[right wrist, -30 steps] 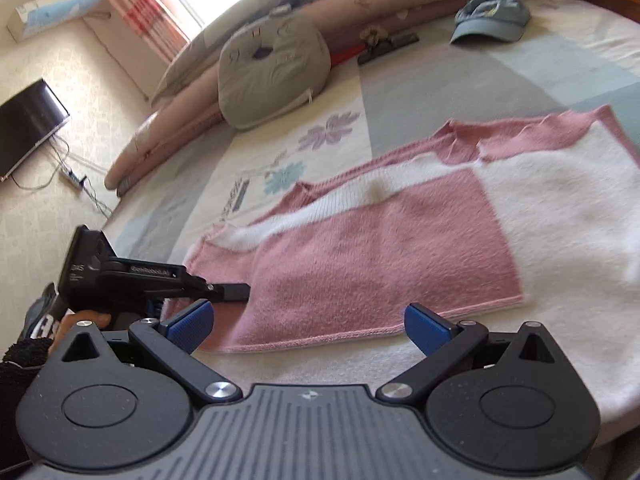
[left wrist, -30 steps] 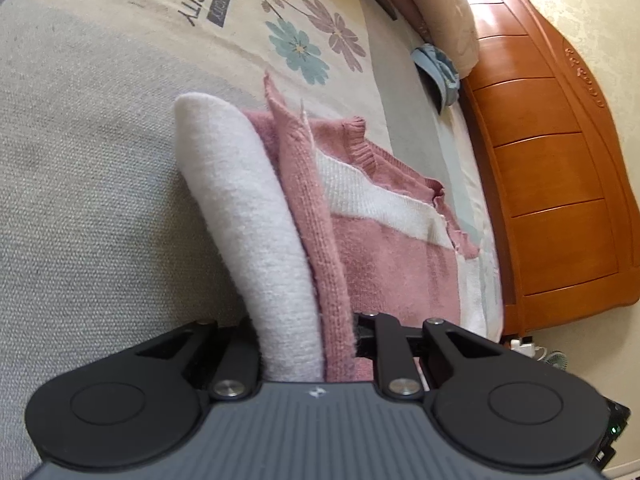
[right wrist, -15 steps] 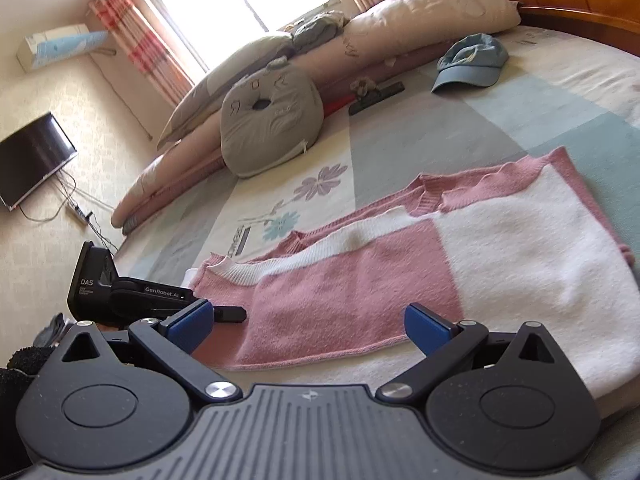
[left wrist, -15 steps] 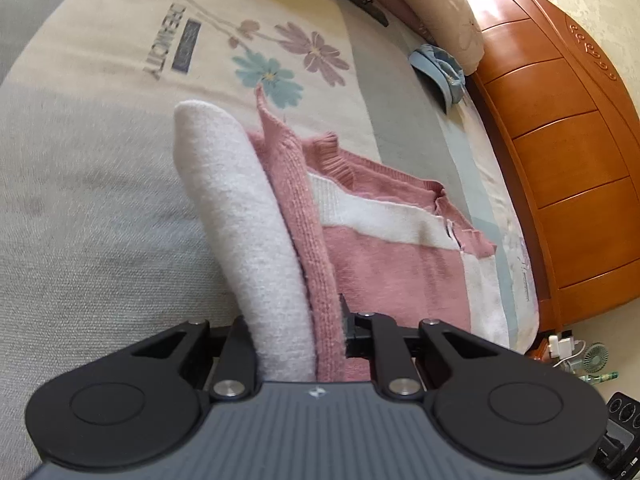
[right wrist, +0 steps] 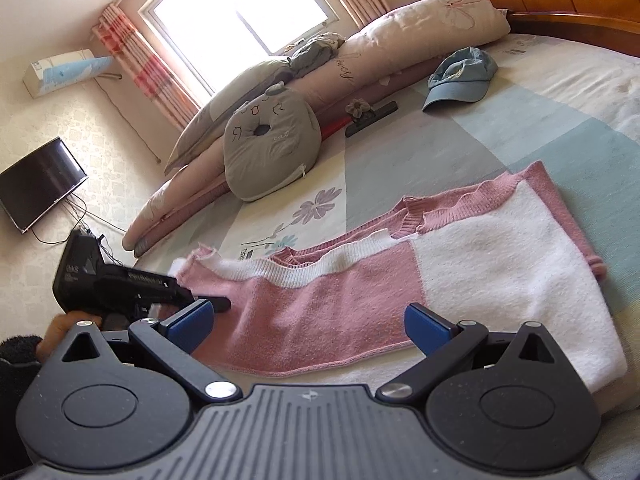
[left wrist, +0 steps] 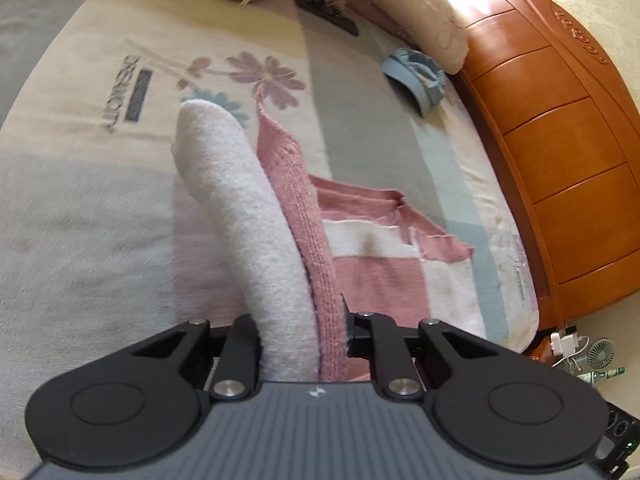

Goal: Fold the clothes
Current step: 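Lift the grasped sweater edge upward with the left gripper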

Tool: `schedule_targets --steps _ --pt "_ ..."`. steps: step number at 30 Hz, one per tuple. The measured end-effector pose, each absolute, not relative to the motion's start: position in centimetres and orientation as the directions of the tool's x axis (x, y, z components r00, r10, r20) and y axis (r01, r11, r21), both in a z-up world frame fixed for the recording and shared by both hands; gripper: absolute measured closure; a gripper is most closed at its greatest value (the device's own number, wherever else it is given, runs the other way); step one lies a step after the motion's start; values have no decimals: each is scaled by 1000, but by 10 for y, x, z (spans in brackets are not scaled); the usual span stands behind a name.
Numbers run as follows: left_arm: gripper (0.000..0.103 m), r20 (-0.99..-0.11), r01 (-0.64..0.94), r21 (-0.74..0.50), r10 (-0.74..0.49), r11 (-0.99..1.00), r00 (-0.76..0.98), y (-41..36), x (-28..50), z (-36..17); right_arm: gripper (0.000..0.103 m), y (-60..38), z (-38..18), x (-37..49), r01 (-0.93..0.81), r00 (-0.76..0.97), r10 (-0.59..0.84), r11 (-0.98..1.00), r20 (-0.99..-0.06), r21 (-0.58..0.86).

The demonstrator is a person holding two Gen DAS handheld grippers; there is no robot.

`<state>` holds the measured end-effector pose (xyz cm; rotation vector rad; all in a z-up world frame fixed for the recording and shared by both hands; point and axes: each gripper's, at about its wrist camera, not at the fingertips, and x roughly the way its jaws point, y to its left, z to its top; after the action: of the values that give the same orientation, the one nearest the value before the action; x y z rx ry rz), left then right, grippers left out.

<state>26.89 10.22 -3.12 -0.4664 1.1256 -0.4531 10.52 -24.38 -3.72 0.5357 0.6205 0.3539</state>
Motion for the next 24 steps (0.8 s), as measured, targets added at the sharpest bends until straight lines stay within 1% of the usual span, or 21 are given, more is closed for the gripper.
schedule_targets --steps 3,13,18,24 --pt "89 -726 108 -593 -589 798 355 89 268 -20 0 -250 -37 103 -158 761 469 804 -448 574" --pt "89 -708 145 -611 -619 778 341 40 262 14 0 -279 -34 91 -143 795 455 783 -401 605" --pt "89 -714 154 -602 -614 784 336 16 261 25 0 -294 -34 87 -126 817 437 772 -376 623" --pt "88 -741 153 -570 -586 807 327 -15 262 33 0 -312 -35 81 -115 841 414 765 -348 633"
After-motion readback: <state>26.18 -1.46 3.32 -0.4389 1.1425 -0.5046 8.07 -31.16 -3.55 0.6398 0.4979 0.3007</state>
